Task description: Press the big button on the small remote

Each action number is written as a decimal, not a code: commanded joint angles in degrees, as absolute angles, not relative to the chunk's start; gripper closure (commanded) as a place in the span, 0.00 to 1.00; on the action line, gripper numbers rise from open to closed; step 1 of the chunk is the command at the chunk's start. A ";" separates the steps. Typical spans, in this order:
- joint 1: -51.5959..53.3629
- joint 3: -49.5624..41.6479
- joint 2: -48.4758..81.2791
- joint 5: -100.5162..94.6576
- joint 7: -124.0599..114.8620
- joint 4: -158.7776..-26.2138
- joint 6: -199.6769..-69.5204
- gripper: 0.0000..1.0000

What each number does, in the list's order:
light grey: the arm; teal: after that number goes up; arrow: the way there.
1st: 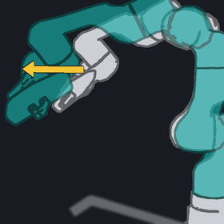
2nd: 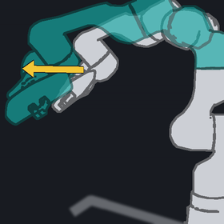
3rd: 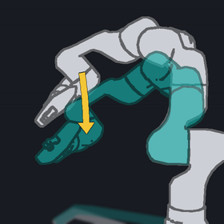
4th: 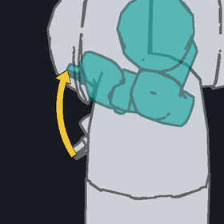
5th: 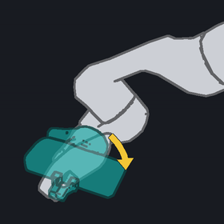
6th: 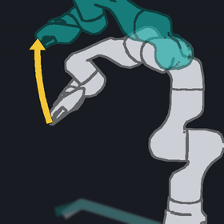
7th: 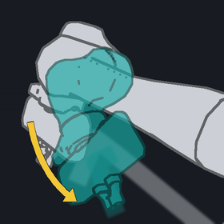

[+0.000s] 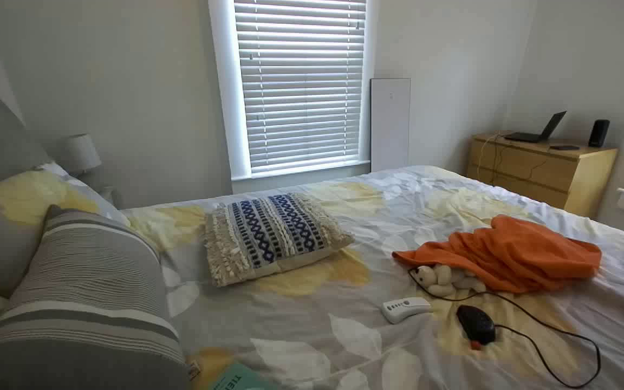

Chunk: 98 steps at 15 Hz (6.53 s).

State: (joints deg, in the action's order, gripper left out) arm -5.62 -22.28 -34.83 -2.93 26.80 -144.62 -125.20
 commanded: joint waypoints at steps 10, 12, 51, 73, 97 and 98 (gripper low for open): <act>-5.92 -21.47 -33.01 -1.89 27.11 -144.36 -126.86 0.00; -4.66 -20.94 -31.30 -0.29 26.68 -144.63 -128.45 0.00; -6.39 5.17 20.45 10.00 31.73 -122.29 -160.37 0.00; -10.36 10.58 45.79 4.73 30.93 -100.10 -163.28 1.00; -9.73 11.14 57.98 -0.72 26.81 -87.84 -165.13 1.00; -9.65 11.16 58.21 -0.88 26.74 -87.73 -164.59 1.00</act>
State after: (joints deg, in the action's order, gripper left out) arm -9.69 10.87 56.14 1.07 28.64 -89.54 -164.52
